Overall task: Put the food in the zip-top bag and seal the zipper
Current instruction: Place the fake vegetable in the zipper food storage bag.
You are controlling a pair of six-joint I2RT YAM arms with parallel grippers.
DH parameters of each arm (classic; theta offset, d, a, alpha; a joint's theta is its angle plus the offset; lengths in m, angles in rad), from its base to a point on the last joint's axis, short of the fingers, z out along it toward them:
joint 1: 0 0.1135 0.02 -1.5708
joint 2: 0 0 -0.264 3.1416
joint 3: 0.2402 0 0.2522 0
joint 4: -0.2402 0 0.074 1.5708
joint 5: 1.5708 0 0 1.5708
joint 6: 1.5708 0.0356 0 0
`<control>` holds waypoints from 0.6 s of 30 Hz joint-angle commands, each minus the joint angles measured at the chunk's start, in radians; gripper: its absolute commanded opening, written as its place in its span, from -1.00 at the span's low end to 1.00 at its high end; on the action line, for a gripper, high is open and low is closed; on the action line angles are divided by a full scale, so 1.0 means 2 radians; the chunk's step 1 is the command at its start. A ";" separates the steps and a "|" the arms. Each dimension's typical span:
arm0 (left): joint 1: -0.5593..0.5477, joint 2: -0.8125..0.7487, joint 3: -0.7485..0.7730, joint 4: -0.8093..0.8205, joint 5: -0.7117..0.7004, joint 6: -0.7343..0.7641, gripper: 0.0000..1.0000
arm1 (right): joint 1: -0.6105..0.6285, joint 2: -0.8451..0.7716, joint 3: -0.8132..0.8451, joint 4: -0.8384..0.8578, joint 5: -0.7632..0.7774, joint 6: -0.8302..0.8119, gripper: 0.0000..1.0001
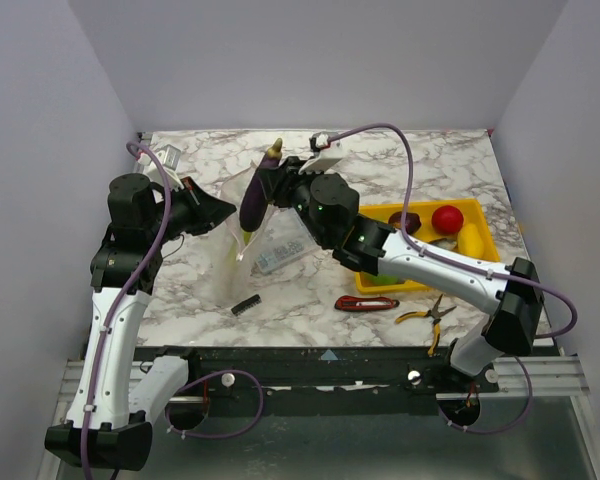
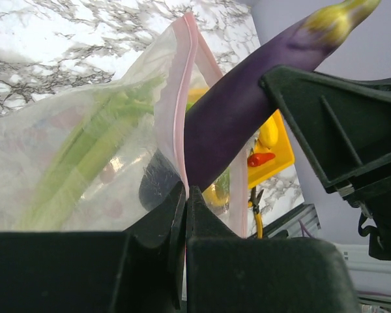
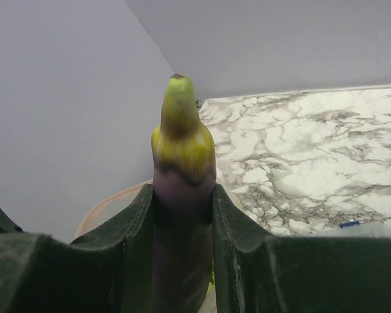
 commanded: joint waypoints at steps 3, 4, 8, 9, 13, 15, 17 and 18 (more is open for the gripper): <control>-0.002 -0.003 0.014 0.026 0.000 -0.011 -1.00 | 0.019 0.005 0.000 -0.018 -0.017 0.022 -0.53; -0.001 -0.003 0.014 0.027 -0.001 -0.012 -1.00 | 0.024 0.007 0.001 -0.027 -0.009 0.023 -0.47; -0.001 0.000 0.014 0.029 -0.002 -0.013 -1.00 | 0.028 0.000 -0.008 -0.051 0.007 0.041 -0.04; -0.001 0.000 0.014 0.029 -0.001 -0.013 -1.00 | 0.029 -0.003 -0.012 -0.050 0.003 0.042 0.12; -0.002 0.002 0.015 0.031 -0.001 -0.014 -1.00 | 0.028 0.011 0.013 -0.089 0.004 0.035 0.64; -0.002 0.001 0.015 0.030 0.000 -0.014 -1.00 | 0.028 0.014 0.029 -0.108 0.011 0.034 0.69; -0.001 -0.002 0.014 0.029 0.000 -0.013 -1.00 | 0.028 0.009 0.033 -0.108 0.020 0.026 0.69; -0.001 -0.002 0.012 0.029 0.000 -0.013 -1.00 | 0.028 0.007 0.036 -0.109 0.024 0.019 0.69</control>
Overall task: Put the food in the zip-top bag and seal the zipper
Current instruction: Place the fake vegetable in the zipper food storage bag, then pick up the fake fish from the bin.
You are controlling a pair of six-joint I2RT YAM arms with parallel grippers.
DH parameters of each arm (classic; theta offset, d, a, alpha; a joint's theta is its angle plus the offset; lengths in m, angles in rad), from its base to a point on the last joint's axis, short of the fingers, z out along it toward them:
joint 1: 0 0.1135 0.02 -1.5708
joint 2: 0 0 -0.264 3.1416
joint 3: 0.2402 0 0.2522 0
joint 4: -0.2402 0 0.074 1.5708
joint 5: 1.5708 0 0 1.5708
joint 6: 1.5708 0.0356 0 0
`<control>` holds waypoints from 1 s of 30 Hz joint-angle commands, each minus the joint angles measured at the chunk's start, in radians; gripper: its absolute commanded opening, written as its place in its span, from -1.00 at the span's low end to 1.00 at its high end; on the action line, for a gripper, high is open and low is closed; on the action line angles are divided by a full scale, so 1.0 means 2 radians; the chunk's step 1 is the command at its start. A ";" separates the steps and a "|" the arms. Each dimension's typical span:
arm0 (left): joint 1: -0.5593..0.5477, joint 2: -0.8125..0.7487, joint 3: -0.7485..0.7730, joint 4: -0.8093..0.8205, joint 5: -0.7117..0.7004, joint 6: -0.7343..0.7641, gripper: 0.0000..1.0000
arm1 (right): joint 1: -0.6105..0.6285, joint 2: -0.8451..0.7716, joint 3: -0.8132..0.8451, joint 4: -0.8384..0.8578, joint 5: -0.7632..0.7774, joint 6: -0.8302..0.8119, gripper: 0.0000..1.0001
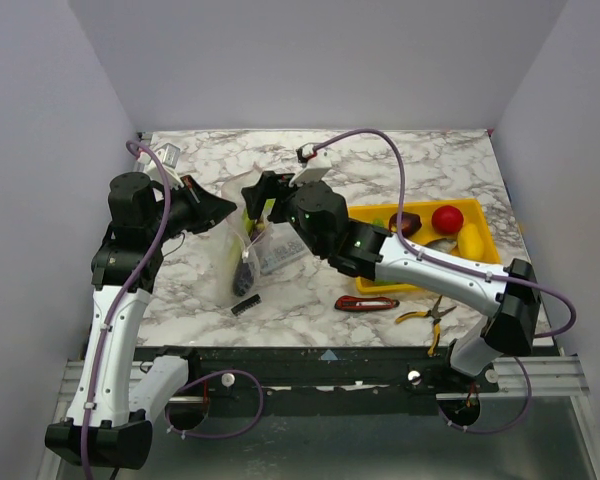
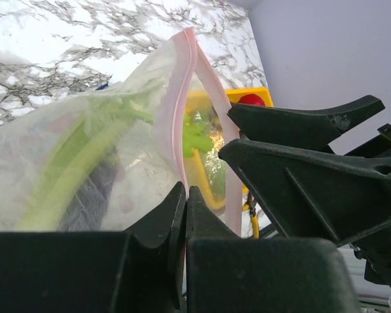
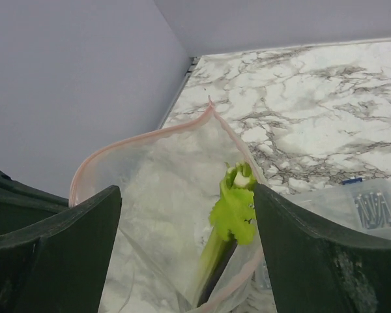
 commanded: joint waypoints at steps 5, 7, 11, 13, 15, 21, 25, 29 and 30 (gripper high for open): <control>-0.001 -0.011 0.007 0.017 0.000 0.002 -1.00 | 0.002 -0.019 0.036 -0.045 0.061 -0.039 0.62; -0.001 -0.013 0.006 0.016 -0.001 0.005 -1.00 | 0.002 -0.028 0.039 -0.074 0.084 -0.048 0.61; -0.001 -0.013 0.005 0.016 -0.001 0.007 -1.00 | -0.006 -0.074 0.006 -0.101 0.111 -0.060 0.58; -0.002 -0.012 0.004 0.016 -0.002 0.008 -1.00 | -0.021 -0.107 -0.024 -0.115 0.114 -0.057 0.56; -0.001 -0.011 0.005 0.015 -0.002 0.008 -1.00 | -0.042 -0.146 -0.062 -0.126 0.123 -0.050 0.55; -0.001 -0.007 0.007 0.013 -0.002 0.012 -1.00 | -0.170 -0.232 -0.166 -0.212 0.079 0.003 0.55; -0.001 -0.004 0.007 0.012 -0.003 0.012 -1.00 | -0.265 -0.270 -0.235 -0.229 0.034 0.031 0.57; -0.001 -0.001 0.007 0.012 -0.003 0.013 -1.00 | -0.381 -0.275 -0.289 -0.228 -0.049 0.069 0.57; -0.001 0.000 0.007 0.012 -0.003 0.014 -1.00 | -0.413 -0.271 -0.301 -0.226 -0.075 0.077 0.57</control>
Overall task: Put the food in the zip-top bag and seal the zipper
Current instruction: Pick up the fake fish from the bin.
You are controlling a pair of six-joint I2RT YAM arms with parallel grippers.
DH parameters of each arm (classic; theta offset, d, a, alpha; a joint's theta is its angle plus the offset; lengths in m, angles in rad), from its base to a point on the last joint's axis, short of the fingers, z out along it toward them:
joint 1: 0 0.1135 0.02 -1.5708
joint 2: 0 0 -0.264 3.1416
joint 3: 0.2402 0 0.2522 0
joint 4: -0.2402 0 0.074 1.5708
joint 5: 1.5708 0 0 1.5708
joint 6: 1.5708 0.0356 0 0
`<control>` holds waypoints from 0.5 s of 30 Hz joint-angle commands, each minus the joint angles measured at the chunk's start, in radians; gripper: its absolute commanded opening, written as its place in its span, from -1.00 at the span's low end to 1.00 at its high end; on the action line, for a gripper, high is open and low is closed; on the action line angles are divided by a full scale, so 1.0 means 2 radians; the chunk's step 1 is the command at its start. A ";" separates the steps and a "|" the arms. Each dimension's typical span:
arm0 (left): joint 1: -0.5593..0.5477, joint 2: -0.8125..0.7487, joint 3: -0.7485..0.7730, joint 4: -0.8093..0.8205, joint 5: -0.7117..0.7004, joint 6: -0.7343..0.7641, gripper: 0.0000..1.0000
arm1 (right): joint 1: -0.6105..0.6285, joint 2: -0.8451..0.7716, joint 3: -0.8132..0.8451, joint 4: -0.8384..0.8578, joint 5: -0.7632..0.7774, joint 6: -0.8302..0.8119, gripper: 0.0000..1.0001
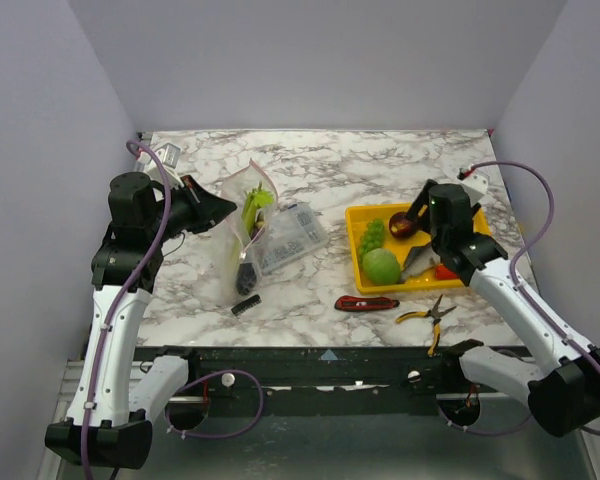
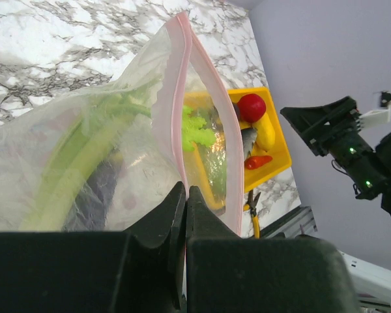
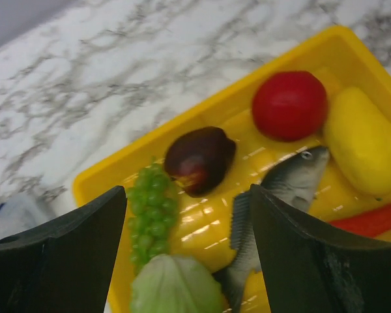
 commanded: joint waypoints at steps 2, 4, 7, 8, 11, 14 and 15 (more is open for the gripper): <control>-0.001 0.001 0.006 0.012 -0.004 0.008 -1.00 | -0.143 0.012 -0.061 -0.017 -0.136 0.079 0.56; -0.001 0.001 0.005 0.013 -0.004 0.007 -1.00 | -0.185 0.028 -0.081 -0.004 -0.162 0.099 0.54; -0.001 0.001 0.004 0.014 -0.002 0.005 -1.00 | -0.218 0.043 -0.103 0.019 -0.174 0.108 0.54; -0.001 0.000 0.004 0.015 0.000 0.004 -1.00 | -0.224 0.046 -0.109 0.029 -0.178 0.108 0.54; -0.001 0.000 0.006 0.014 -0.001 0.005 -1.00 | -0.243 0.061 -0.120 0.054 -0.194 0.107 0.54; -0.001 0.001 0.007 0.014 0.000 0.005 -1.00 | -0.251 0.082 -0.123 0.065 -0.192 0.106 0.56; -0.001 0.002 0.007 0.014 0.001 0.005 -1.00 | -0.256 0.089 -0.126 0.070 -0.192 0.106 0.57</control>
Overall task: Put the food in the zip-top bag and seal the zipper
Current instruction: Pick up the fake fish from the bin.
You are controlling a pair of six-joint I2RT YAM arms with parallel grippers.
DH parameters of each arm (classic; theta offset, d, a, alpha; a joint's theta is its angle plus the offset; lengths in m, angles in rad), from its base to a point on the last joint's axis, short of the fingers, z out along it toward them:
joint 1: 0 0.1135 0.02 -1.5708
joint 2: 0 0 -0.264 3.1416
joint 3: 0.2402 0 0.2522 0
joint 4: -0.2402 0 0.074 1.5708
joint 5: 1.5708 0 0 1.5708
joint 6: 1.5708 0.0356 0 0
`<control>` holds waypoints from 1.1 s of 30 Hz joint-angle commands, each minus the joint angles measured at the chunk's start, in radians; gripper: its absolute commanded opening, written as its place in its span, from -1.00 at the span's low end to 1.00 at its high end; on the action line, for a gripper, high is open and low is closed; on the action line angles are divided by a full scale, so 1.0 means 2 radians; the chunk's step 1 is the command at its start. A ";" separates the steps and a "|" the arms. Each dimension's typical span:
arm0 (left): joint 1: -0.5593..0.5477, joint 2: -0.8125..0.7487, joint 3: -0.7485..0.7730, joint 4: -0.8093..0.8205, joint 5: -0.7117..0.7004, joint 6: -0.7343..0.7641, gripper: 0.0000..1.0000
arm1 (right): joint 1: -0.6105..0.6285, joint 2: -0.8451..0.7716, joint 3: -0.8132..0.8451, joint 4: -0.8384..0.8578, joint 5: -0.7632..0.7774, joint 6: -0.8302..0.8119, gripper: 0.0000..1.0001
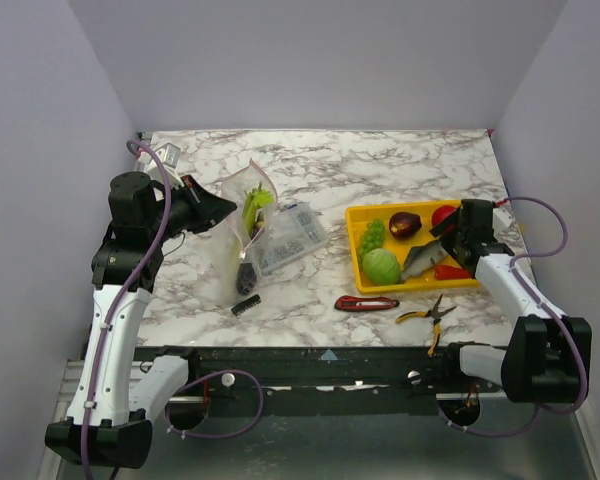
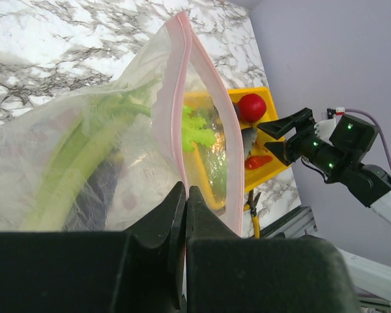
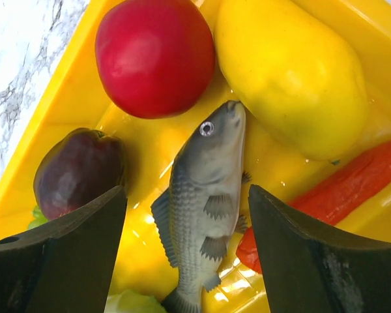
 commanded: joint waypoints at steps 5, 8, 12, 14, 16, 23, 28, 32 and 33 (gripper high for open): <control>-0.001 0.003 0.005 0.018 0.005 0.003 -1.00 | -0.038 0.058 -0.022 0.082 -0.052 0.001 0.58; -0.001 0.005 0.006 0.019 0.006 0.002 -1.00 | -0.040 0.084 -0.021 0.094 -0.063 -0.004 0.57; -0.001 0.005 0.008 0.018 0.007 0.001 -1.00 | -0.043 0.107 -0.023 0.108 -0.071 -0.006 0.56; -0.001 0.005 0.010 0.016 0.005 0.002 -1.00 | -0.043 0.112 -0.026 0.116 -0.074 -0.004 0.54; -0.001 0.006 0.011 0.014 0.005 0.002 -1.00 | -0.043 0.113 -0.030 0.120 -0.072 -0.003 0.53; -0.001 0.008 0.012 0.015 0.005 0.000 -1.00 | -0.045 0.102 -0.047 0.150 -0.052 -0.009 0.41; -0.001 0.012 0.012 0.015 0.004 0.000 -1.00 | -0.046 0.101 -0.051 0.152 -0.041 -0.004 0.21; -0.001 0.013 0.013 0.017 0.006 0.000 -1.00 | -0.046 0.086 -0.059 0.156 -0.047 0.001 -0.15; -0.001 0.013 0.013 0.017 0.007 -0.001 -1.00 | -0.046 0.078 -0.061 0.154 -0.047 0.002 -0.22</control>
